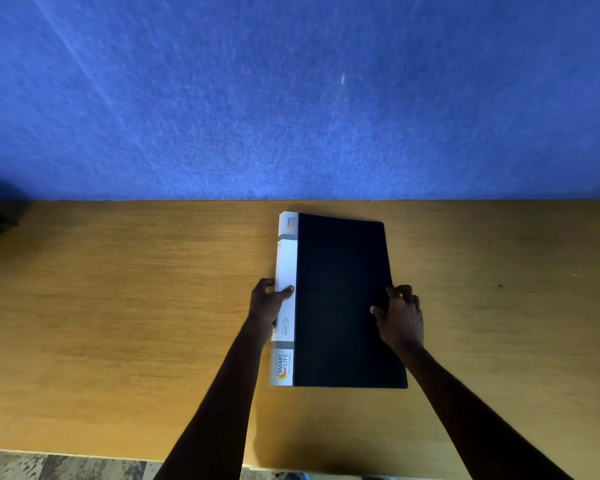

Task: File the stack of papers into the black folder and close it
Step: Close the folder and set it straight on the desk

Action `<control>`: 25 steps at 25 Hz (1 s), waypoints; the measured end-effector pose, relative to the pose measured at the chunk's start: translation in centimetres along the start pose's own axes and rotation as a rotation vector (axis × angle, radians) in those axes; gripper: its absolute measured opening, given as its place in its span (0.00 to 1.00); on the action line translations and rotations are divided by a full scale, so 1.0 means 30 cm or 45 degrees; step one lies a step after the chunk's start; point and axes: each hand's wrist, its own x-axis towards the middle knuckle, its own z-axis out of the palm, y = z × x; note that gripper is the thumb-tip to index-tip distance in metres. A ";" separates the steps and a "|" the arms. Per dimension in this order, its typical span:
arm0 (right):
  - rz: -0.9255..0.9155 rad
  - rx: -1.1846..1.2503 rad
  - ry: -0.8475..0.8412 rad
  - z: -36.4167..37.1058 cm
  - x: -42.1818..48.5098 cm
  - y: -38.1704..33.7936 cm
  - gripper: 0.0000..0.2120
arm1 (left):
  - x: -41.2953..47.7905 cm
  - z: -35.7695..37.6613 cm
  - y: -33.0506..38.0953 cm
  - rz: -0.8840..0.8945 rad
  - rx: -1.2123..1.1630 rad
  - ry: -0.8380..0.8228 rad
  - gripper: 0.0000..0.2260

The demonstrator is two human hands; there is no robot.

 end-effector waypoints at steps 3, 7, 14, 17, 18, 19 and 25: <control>0.025 0.172 0.021 -0.005 0.004 0.013 0.30 | -0.022 -0.019 -0.035 -0.047 -0.270 -0.097 0.14; 0.107 0.485 0.090 -0.025 0.021 0.035 0.27 | -0.036 -0.052 -0.071 -0.025 -0.480 -0.262 0.15; 0.313 1.188 -0.047 -0.033 0.014 0.025 0.07 | -0.022 -0.119 -0.076 0.063 -0.494 -0.385 0.12; 0.319 1.282 -0.061 -0.039 0.005 0.005 0.06 | -0.021 -0.149 -0.073 0.063 -0.495 -0.374 0.13; 0.316 1.285 -0.063 -0.039 0.002 0.001 0.06 | -0.021 -0.152 -0.074 0.064 -0.498 -0.369 0.13; 0.315 1.280 -0.067 -0.037 -0.003 -0.004 0.05 | -0.022 -0.159 -0.076 0.062 -0.504 -0.370 0.12; 0.323 1.206 -0.145 0.008 -0.034 -0.095 0.04 | -0.005 -0.262 -0.079 0.091 -0.441 -0.270 0.15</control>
